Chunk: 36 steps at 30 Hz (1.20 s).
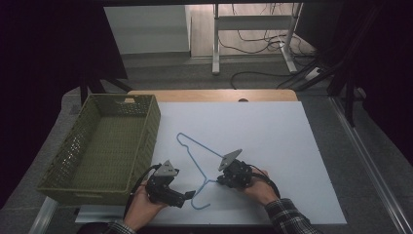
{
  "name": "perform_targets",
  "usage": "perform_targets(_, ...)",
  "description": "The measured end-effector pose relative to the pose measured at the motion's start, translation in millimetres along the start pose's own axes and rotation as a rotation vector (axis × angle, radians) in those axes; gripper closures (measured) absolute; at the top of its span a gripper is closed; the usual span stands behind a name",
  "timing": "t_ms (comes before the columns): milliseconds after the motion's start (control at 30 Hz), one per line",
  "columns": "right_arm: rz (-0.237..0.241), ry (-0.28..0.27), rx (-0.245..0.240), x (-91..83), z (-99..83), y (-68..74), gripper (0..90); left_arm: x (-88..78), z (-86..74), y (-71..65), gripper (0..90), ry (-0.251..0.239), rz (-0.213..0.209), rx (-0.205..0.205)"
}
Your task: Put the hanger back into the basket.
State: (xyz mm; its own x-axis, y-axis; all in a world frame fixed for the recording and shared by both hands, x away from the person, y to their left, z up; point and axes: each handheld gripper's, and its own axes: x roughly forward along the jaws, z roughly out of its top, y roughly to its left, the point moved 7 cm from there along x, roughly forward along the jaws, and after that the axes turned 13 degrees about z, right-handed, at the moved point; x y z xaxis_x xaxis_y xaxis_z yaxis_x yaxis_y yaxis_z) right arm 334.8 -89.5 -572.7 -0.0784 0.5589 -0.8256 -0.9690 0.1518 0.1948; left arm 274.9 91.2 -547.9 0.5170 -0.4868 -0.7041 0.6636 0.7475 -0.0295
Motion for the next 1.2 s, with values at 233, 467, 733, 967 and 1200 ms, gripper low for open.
perform_targets(233, -0.011, -0.012, -0.014, -4.3, 3.7, 2.4, 86.4, -1.4, -0.7, -0.6, 7.2, 0.014, 0.011, 0.016)
perform_targets(467, -0.02, -0.043, -0.019, -12.7, 7.7, 4.3, 86.5, -5.3, 0.2, 5.2, 11.2, 0.007, 0.033, -0.009)
perform_targets(733, -0.026, -0.074, -0.019, -20.4, 10.1, 4.3, 86.6, -15.4, 4.0, 14.3, 15.7, -0.038, 0.054, -0.059)
perform_targets(967, -0.037, -0.109, -0.014, -31.7, 11.3, 3.4, 86.7, -13.9, 2.5, 15.4, 16.3, -0.023, 0.083, -0.054)
perform_targets(1200, -0.04, -0.139, 0.006, -38.6, 12.6, 3.0, 87.0, -10.6, 1.3, 14.5, 16.9, -0.013, 0.088, -0.044)
